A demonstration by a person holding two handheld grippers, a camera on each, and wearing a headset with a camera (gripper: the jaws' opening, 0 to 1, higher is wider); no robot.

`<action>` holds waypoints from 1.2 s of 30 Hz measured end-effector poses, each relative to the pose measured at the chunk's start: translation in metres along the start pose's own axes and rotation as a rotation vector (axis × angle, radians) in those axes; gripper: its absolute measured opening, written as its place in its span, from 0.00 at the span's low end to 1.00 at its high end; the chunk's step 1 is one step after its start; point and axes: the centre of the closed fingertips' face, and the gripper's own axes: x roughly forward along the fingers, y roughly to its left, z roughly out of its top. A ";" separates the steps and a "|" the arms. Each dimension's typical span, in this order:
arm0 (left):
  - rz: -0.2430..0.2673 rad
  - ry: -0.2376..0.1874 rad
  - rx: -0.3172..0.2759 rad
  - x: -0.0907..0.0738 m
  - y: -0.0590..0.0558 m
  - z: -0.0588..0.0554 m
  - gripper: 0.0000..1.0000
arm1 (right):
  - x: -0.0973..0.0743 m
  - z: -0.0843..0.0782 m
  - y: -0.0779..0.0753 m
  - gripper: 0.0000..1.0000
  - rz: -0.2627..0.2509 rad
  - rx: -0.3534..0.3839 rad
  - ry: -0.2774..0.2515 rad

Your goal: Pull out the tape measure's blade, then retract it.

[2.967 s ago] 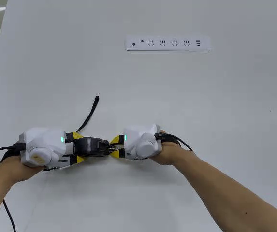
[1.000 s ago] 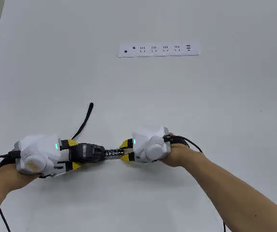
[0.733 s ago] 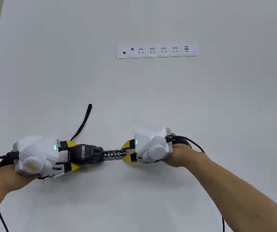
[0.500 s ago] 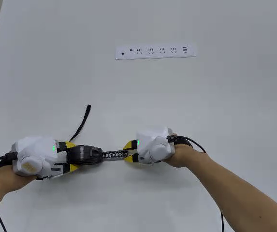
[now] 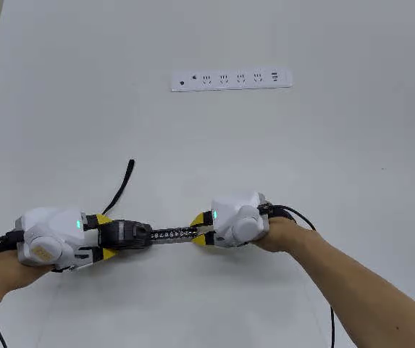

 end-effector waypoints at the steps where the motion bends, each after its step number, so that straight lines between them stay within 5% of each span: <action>1: 0.000 0.000 0.000 0.000 0.000 0.000 0.29 | -0.001 -0.001 0.000 0.10 -0.001 0.000 0.001; 36: -0.003 0.008 0.005 0.000 0.000 0.000 0.29 | -0.039 -0.037 0.003 0.10 -0.003 0.020 0.029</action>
